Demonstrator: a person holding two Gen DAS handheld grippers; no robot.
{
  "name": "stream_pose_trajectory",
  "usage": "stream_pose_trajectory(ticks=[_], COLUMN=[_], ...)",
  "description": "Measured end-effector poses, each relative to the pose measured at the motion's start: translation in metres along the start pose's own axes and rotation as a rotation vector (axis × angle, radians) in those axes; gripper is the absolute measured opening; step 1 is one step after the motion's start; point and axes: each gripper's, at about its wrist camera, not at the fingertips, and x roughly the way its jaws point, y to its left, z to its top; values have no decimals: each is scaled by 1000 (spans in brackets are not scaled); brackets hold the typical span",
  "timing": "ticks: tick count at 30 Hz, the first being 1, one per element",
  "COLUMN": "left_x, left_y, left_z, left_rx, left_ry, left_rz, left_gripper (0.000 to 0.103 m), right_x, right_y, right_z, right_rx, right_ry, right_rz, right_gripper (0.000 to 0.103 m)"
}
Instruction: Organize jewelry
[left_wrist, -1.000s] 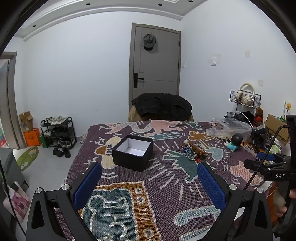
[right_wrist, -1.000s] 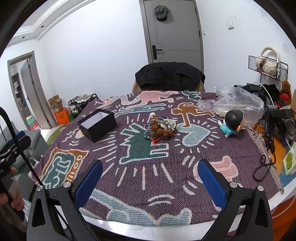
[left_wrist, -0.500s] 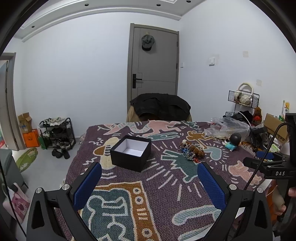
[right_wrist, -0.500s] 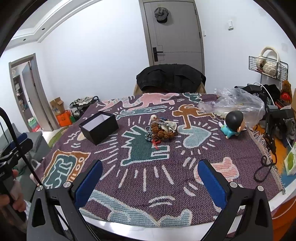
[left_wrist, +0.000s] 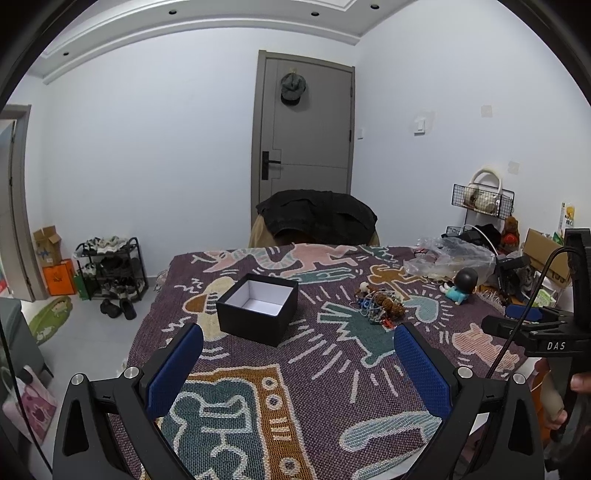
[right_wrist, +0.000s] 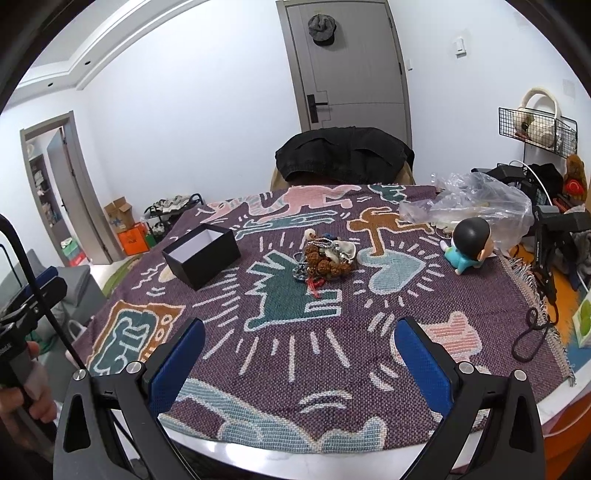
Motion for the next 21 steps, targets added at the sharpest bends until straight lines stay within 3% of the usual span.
stream_pose_trajectory(ticks=[10,14,21], left_x=[6,15,41], left_y=[-2,-4,-13], left_z=[2,6,18], left_rx=[-4,-8,0], left_ry=[-4,-1,18], left_rz=[-57,-80,-142], left_gripper=[103,102,89], right_x=[2,7,23], right_y=[-4,-10,-34], right_z=[3,8,18], right_rx=[-6,-5,65], right_ry=[-13,-20,-7], right_rz=[4,-5,8], right_gripper=[103,97,94])
